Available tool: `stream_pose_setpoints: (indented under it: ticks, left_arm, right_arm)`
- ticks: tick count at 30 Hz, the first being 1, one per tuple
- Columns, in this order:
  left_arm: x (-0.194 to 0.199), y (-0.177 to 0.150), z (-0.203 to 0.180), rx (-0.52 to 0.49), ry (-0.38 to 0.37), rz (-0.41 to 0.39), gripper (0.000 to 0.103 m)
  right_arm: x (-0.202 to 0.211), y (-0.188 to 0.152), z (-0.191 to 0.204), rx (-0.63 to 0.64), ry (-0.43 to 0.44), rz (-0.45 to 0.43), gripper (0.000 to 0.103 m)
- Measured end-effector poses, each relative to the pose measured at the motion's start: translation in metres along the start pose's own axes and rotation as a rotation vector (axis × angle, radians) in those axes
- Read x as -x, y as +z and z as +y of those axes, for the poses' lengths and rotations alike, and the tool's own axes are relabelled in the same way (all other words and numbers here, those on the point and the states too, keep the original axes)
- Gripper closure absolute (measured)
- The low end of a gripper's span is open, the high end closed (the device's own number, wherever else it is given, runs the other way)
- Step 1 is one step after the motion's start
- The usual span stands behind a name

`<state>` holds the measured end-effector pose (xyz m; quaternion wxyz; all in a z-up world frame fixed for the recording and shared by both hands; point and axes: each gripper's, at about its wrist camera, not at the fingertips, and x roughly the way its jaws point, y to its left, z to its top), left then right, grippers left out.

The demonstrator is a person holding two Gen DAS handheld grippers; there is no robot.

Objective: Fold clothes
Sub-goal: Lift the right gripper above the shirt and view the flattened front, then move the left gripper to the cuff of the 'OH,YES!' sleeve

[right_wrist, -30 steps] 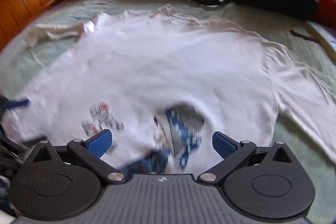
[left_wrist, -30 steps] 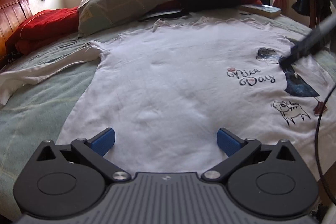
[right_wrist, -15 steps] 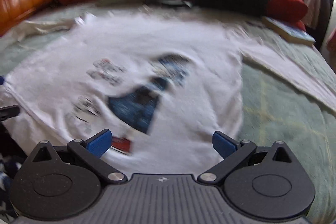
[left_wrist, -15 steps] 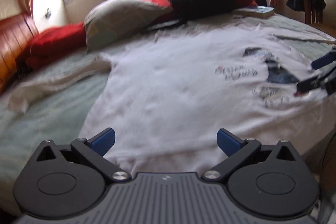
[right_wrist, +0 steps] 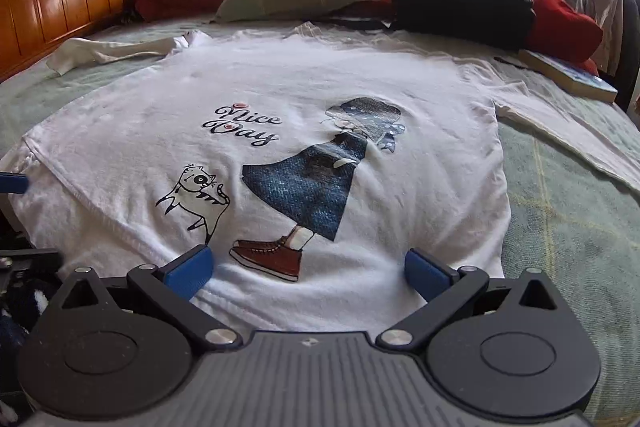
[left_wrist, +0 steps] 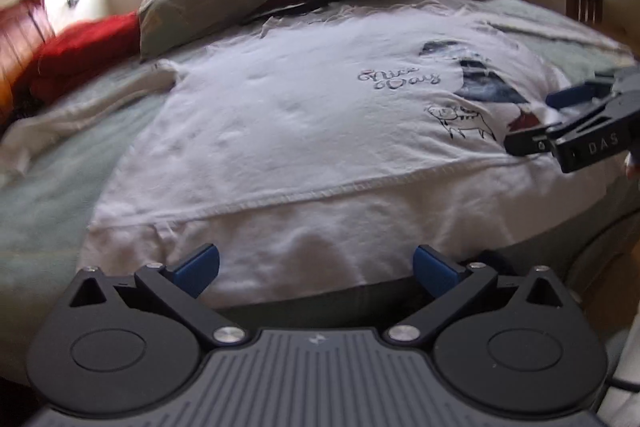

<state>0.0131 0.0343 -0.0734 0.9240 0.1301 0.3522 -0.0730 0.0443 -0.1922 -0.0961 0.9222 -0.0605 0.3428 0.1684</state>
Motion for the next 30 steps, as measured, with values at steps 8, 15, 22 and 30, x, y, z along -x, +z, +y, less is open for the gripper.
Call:
stream_pose_setpoints:
  ticks: [8,15,22,30]
  left_arm:
    - [-0.019,0.024,0.008,0.071,-0.013,-0.007,0.001]
    - [-0.005,0.01,0.031,0.148,-0.03,0.007,0.001]
    - [-0.015,0.061,0.067,0.162,-0.035,-0.068,0.001]
    - [-0.064,0.056,0.083,0.198,-0.136,-0.02,0.001]
  right_arm:
    - [0.005,-0.008,-0.004,0.015,0.029,-0.043,0.0]
    - [0.008,-0.005,-0.008,0.026,0.06,-0.023,0.0]
    - [0.01,0.039,-0.028,-0.094,0.095,0.0,0.0]
    - [-0.024,0.118,-0.027,-0.163,0.162,-0.021,0.0]
